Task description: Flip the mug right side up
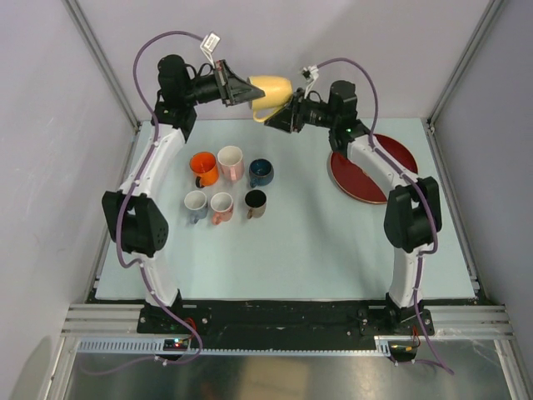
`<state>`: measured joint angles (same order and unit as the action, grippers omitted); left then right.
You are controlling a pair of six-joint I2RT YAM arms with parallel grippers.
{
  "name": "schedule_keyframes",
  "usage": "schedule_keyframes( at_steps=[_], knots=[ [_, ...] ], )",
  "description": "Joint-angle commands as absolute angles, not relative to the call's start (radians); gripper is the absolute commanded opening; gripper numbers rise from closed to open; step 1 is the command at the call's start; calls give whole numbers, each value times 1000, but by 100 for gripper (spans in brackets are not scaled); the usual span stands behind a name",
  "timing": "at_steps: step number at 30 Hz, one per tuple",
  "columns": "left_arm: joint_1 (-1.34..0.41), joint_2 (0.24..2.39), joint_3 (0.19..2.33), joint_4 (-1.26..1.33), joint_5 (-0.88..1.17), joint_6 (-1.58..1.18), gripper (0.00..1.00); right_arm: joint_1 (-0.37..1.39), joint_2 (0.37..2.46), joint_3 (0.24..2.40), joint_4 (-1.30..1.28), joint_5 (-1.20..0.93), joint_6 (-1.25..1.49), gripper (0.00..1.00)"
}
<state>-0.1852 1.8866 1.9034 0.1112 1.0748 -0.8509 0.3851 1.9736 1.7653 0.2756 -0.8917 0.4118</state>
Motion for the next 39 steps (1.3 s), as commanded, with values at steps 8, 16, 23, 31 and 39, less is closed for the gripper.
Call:
schedule_keyframes(
  at_steps=[8, 16, 23, 31, 39],
  knots=[
    [-220, 1845, 1880, 169, 1026, -769, 0, 410, 1909, 1689, 142, -944, 248, 72],
    [-219, 1822, 1873, -127, 824, -592, 0, 281, 1722, 1502, 5, -905, 120, 99],
    [-219, 1779, 1888, -364, 649, -452, 0, 197, 1622, 1432, -122, -842, 11, 99],
    [-248, 1677, 1934, -760, 529, -110, 0, 179, 1596, 1411, -174, -772, -38, 100],
    [-296, 1519, 1653, -1062, 329, 187, 0, 179, 1591, 1399, -186, -680, -52, 100]
  ],
)
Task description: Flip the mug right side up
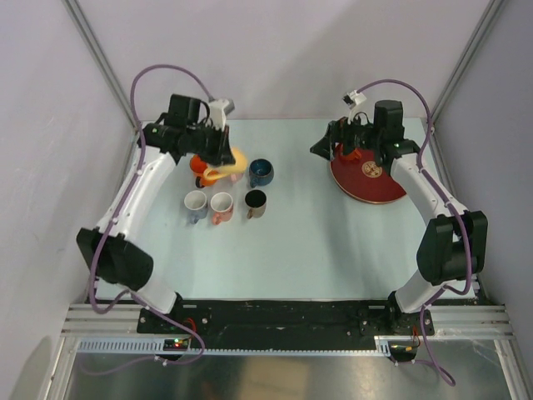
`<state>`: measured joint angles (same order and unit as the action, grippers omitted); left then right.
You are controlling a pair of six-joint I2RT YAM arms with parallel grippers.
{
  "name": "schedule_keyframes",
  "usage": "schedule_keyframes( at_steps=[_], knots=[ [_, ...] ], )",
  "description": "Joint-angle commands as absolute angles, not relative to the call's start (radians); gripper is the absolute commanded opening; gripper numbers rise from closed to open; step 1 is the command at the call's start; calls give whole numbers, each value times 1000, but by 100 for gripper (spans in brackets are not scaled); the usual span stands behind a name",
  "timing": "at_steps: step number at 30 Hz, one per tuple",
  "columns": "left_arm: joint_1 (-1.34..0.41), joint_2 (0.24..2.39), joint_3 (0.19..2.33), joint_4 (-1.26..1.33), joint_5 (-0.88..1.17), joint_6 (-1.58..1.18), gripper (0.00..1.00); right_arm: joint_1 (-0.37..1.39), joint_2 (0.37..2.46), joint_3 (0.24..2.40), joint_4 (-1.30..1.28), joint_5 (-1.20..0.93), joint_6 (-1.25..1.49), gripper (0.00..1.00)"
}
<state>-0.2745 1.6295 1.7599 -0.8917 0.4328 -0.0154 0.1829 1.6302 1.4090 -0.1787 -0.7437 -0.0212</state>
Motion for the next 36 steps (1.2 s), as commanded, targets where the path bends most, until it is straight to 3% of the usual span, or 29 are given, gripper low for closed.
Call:
schedule_keyframes(
  at_steps=[1, 6, 14, 27, 36],
  knots=[
    [-303, 1497, 1620, -1086, 315, 217, 0, 178, 1590, 1394, -190, -670, -56, 100],
    [-354, 1395, 1461, -1118, 198, 330, 0, 174, 1590, 1382, -184, -659, -54, 100],
    [-411, 1338, 1375, -1132, 72, 428, 0, 172, 1597, 1367, -178, -665, -42, 100],
    [-468, 1118, 1102, -1185, 134, 741, 0, 156, 1597, 1360, -187, -670, -34, 100],
    [-472, 1191, 971, -1119, 38, 787, 0, 141, 1596, 1356, -237, -560, -95, 100]
  ],
)
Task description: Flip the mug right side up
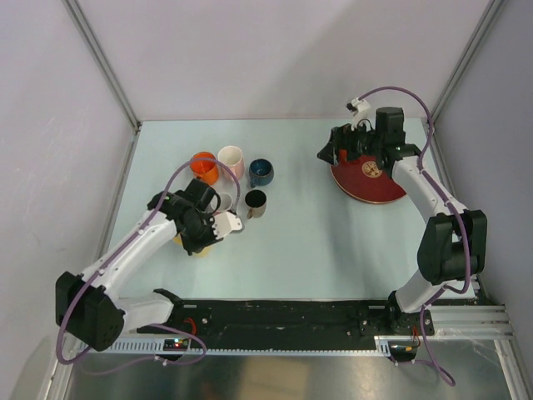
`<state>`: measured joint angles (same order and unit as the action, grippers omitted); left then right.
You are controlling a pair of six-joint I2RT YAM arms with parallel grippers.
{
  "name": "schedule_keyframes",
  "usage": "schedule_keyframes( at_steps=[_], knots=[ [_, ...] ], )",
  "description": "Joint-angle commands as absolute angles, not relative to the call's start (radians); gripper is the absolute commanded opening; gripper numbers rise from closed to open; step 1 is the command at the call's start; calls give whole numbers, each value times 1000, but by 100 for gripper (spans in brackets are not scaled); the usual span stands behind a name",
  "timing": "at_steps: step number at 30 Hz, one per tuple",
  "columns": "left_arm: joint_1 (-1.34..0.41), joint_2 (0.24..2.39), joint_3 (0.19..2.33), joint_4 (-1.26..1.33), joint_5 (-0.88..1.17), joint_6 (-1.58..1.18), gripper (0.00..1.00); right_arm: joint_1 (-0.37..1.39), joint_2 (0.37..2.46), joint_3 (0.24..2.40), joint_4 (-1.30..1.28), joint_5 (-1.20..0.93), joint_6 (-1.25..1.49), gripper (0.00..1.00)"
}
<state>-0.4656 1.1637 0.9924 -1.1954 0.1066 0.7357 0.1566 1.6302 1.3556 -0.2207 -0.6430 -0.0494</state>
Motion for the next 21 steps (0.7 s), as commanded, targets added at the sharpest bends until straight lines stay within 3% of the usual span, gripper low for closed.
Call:
schedule_keyframes(
  at_steps=[1, 12, 21],
  knots=[
    [-472, 1202, 954, -1096, 28, 779, 0, 136, 1598, 1356, -241, -540, -96, 100],
    [-472, 1256, 883, -951, -43, 706, 0, 79, 1640, 1352, -273, -477, -88, 100],
    [-473, 1193, 888, -955, -56, 697, 27, 34, 1708, 1356, -267, -434, -94, 100]
  ],
)
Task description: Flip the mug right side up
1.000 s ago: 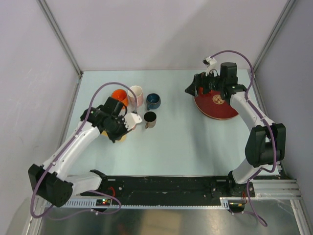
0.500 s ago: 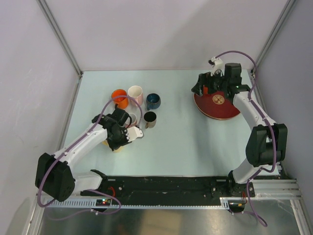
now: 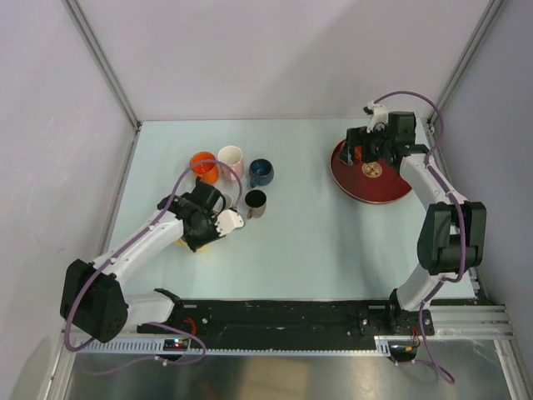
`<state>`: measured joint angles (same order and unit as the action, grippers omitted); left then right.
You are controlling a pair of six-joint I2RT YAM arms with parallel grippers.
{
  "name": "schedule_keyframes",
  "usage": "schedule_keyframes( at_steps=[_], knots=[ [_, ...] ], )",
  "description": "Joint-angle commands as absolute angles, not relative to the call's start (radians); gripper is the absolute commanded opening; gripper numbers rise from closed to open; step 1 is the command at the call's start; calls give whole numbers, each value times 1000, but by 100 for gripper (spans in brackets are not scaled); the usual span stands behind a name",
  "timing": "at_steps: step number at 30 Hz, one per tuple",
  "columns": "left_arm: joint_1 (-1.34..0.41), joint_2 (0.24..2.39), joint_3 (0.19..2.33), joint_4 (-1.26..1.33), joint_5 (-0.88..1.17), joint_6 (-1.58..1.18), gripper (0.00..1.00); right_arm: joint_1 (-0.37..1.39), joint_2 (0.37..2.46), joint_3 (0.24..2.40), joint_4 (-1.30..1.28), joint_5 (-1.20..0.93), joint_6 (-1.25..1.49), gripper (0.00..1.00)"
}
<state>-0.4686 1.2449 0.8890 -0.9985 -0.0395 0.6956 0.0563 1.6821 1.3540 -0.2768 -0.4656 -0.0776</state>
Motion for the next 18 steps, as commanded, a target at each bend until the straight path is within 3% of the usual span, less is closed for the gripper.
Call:
schedule_keyframes(
  at_steps=[1, 8, 13, 18],
  knots=[
    [-473, 1182, 890, -957, -54, 702, 28, 32, 1712, 1357, -267, -435, -94, 100],
    [-472, 1136, 957, -1018, -57, 713, 31, 28, 1738, 1364, -266, -441, -112, 100],
    [-472, 1082, 1090, -1147, -15, 773, 31, 27, 1790, 1406, -282, -323, -257, 100],
    [-472, 1049, 1189, -1166, 72, 752, 39, -14, 1869, 1487, -272, -269, -343, 98]
  ],
)
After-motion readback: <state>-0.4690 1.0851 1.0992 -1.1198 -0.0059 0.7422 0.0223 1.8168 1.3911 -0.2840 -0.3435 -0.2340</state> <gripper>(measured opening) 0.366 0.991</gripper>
